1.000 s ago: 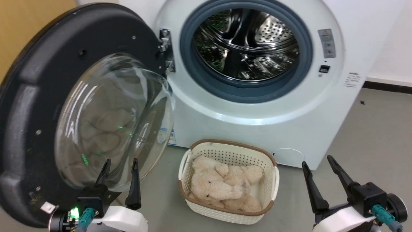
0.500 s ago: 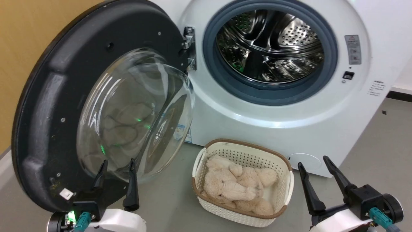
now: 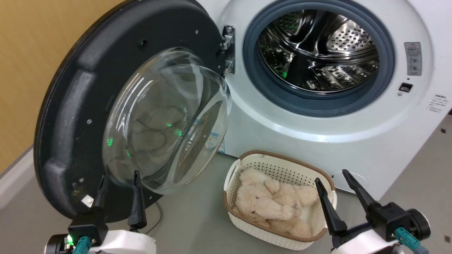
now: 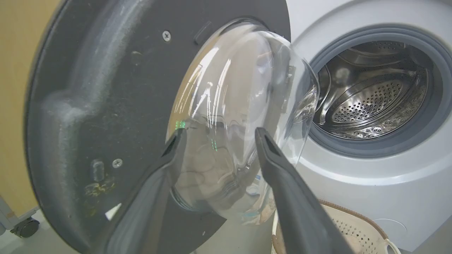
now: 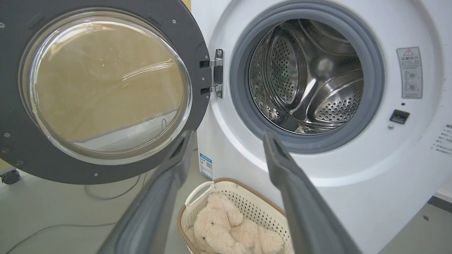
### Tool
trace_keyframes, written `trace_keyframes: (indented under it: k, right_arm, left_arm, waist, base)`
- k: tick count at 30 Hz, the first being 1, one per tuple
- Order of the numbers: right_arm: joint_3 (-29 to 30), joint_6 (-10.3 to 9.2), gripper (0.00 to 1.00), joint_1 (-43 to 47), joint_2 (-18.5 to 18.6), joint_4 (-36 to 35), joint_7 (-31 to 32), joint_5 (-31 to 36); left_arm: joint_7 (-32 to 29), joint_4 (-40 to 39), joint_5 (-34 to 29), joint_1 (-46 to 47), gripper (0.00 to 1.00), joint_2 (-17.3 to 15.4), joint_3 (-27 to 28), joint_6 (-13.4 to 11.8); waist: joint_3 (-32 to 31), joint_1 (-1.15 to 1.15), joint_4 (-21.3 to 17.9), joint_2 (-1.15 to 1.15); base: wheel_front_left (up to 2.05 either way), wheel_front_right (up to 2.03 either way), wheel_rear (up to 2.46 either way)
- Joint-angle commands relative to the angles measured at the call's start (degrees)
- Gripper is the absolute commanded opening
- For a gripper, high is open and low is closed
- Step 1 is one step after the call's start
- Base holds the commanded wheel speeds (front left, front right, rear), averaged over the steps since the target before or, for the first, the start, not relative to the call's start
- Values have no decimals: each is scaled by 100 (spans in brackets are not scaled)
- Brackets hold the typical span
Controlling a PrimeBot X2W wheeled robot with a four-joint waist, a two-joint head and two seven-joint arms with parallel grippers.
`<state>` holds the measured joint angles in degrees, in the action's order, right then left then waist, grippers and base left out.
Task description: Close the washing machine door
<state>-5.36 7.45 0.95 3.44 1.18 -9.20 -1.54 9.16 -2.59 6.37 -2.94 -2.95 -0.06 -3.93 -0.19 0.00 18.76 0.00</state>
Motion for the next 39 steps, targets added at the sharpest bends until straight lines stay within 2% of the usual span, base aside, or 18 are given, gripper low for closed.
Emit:
trace_keyframes:
  k: [1, 17, 39]
  right_arm:
    - [-30, 2, 100, -85, 32, 10, -41, -23]
    - [-373, 2, 100, -326, 176, 133, -232, -116]
    - [-620, 3, 100, -477, 233, 236, -496, -230]
  left_arm:
    - [45, -27, 35, -85, 100, 5, 17, -28]
    - [237, -297, 226, -258, 100, 6, 117, -239]
    - [500, -424, 388, -329, 100, 7, 141, -379]
  waist:
    - [6, 0, 30, 0]
    - [94, 0, 468, 0]
    - [139, 0, 1016, 0]
  base:
    - [0, 0, 0]
    - [0, 0, 0]
    - [0, 0, 0]
